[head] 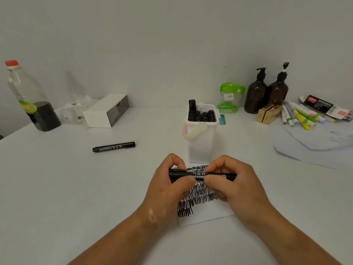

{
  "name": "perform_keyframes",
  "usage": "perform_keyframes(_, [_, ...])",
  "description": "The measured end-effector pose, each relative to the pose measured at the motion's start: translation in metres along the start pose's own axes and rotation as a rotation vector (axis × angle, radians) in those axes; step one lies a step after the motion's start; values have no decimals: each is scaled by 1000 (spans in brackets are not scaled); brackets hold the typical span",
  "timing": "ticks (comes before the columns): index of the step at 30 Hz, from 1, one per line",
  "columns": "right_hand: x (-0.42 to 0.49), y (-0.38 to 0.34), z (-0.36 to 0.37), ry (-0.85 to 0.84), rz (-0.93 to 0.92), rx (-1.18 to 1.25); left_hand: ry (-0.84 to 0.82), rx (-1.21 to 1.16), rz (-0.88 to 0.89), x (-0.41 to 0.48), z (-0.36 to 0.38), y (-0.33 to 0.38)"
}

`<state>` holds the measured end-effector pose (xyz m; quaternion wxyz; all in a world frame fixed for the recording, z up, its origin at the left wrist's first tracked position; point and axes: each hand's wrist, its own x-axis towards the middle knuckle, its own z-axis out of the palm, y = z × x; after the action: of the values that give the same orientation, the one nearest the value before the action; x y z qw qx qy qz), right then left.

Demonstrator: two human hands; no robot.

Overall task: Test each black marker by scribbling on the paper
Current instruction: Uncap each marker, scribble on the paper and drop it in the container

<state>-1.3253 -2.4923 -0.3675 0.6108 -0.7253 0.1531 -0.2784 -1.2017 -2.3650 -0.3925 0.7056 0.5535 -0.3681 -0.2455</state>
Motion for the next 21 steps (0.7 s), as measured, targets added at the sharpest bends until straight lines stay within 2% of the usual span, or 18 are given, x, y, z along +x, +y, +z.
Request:
perform_keyframes(3, [1, -1, -3, 6, 37, 107, -129, -32, 2, 2, -8, 5])
perform_keyframes(6, [1, 2, 2, -14, 77, 213, -136, -122, 10, 2, -10, 7])
perform_keyframes(10, [0, 7, 9, -96, 136, 339, -95, -100, -7, 1, -9, 4])
perform_keyframes(13, [0, 9, 7, -96, 85, 221, -66, -56, 9, 3, -12, 6])
perform_keyframes(17, [-2, 10, 7, -115, -51, -115, -82, -36, 25, 4, -15, 11])
perform_keyframes(19, [-3, 9, 7, -70, -70, -118, -84, 74, 54, 3, -15, 13])
perform_keyframes(21, [-3, 6, 6, -29, -51, 1, -111, 252, 88, 3, -15, 12])
